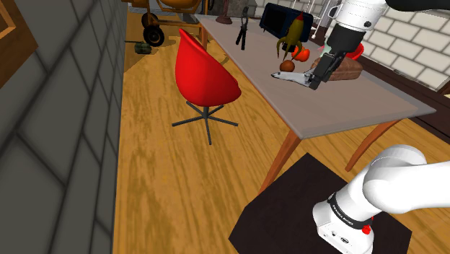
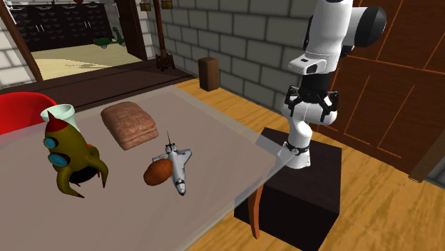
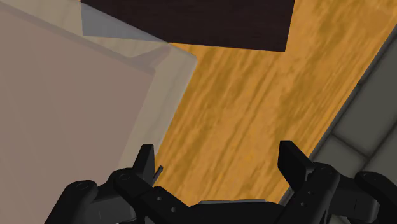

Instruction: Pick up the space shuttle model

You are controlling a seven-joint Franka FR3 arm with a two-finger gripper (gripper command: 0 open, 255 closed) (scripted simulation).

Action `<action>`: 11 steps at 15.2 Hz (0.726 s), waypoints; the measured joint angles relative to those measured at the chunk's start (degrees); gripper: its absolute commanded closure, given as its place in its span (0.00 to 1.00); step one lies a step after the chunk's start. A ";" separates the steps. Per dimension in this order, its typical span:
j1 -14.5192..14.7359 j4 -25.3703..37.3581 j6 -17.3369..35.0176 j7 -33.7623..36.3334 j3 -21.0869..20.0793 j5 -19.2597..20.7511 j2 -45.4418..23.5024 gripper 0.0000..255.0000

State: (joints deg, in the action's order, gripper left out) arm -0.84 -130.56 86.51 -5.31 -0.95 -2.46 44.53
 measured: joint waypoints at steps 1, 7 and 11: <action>0.00 0.00 0.00 0.00 0.00 0.00 0.00 0.00; -1.76 0.57 4.14 -6.05 5.39 3.63 -4.56 0.00; -2.97 1.24 7.78 -10.66 9.48 5.90 -8.54 0.00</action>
State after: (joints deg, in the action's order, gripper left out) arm -3.81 -129.33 94.29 -15.96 8.53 3.45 35.99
